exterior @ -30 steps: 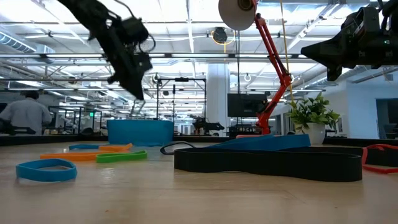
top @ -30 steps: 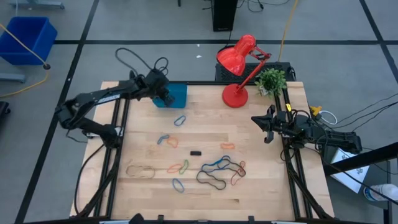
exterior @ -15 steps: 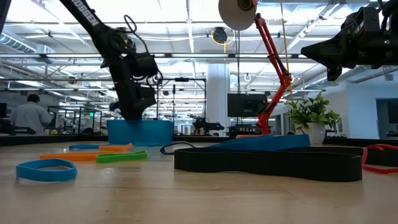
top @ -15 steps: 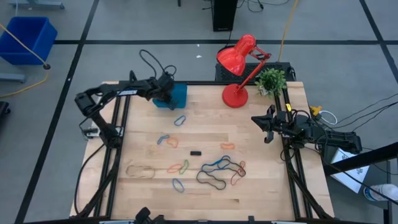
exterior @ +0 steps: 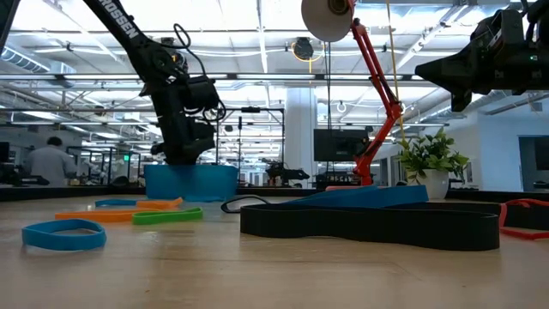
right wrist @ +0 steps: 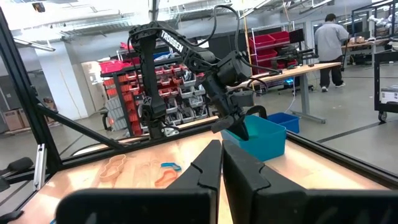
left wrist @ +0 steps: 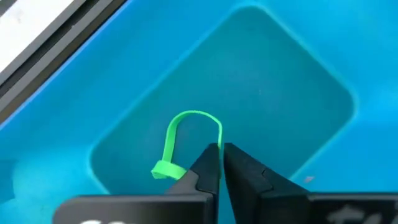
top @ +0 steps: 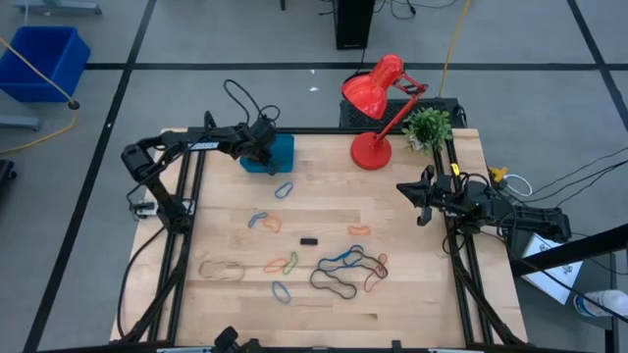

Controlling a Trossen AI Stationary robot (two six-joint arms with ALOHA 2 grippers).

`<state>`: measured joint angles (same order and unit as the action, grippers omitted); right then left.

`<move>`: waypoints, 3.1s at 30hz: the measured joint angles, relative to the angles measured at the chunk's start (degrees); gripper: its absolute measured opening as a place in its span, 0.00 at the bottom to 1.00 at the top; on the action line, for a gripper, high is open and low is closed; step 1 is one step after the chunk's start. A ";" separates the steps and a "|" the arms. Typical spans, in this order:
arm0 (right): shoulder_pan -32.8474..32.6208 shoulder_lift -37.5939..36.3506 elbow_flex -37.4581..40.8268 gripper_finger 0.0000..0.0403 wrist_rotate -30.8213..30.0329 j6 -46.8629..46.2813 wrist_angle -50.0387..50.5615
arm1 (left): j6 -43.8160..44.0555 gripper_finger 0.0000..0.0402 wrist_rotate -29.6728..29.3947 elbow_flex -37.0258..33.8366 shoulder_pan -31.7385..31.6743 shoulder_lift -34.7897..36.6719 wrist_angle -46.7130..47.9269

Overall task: Pick and place rubber bands into bin
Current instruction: Put the top green rubber band into the blue container, then put the blue rubber band into the blue container

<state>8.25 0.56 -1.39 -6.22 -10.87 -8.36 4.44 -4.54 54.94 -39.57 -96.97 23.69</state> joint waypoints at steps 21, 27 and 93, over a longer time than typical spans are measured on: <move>0.00 -0.02 0.01 0.02 0.00 0.00 0.02 | 0.39 0.55 0.75 0.00 0.26 12.79 -0.32; 0.02 -0.02 0.00 0.02 0.00 0.00 0.02 | 1.96 0.56 4.58 0.00 1.38 20.95 -0.18; 0.00 -0.02 0.02 0.02 0.02 0.00 0.07 | -15.29 0.02 0.17 -0.02 23.74 -2.82 4.75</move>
<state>8.25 0.54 -1.37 -6.20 -10.87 -8.29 -10.85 -4.36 54.92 -15.84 -99.79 28.45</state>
